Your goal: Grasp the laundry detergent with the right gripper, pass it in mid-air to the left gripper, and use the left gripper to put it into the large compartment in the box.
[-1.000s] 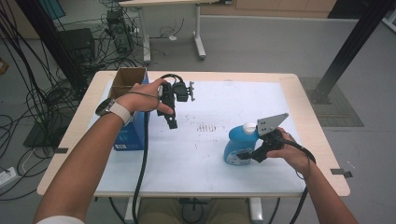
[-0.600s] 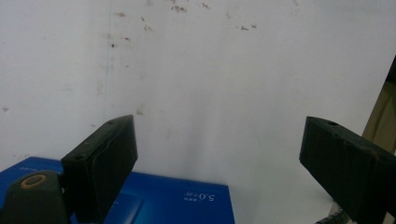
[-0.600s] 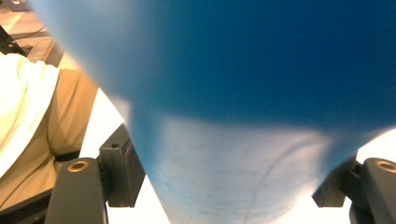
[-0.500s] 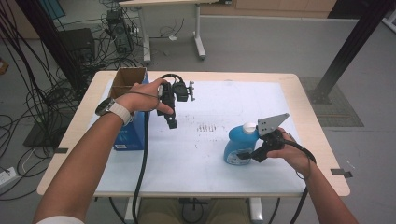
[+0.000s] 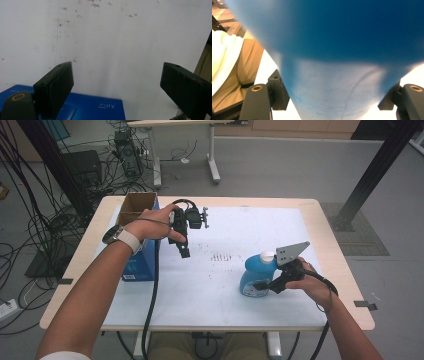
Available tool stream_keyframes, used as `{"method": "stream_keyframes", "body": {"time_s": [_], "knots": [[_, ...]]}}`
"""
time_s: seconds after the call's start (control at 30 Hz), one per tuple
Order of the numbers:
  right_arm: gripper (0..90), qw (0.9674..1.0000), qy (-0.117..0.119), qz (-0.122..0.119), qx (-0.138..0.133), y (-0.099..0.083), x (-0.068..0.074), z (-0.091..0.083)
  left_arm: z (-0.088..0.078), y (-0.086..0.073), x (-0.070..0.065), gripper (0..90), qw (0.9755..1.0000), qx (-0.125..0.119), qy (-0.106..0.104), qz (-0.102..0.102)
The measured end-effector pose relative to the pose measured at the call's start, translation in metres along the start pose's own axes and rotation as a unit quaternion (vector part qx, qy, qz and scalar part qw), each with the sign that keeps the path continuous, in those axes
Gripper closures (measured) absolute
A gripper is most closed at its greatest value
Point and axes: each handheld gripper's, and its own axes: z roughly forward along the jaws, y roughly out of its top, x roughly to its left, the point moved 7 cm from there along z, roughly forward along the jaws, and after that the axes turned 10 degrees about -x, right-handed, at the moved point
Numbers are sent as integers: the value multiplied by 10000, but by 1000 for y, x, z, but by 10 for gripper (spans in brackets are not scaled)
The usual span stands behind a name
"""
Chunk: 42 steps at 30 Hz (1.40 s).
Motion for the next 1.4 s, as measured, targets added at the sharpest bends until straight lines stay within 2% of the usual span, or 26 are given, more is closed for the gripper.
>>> {"method": "stream_keyframes", "body": {"time_s": [1.4], "knots": [[374, 9999, 31, 15, -108, -3, -2, 4, 2, -2, 0, 118, 10000, -17, -17, -33]]}}
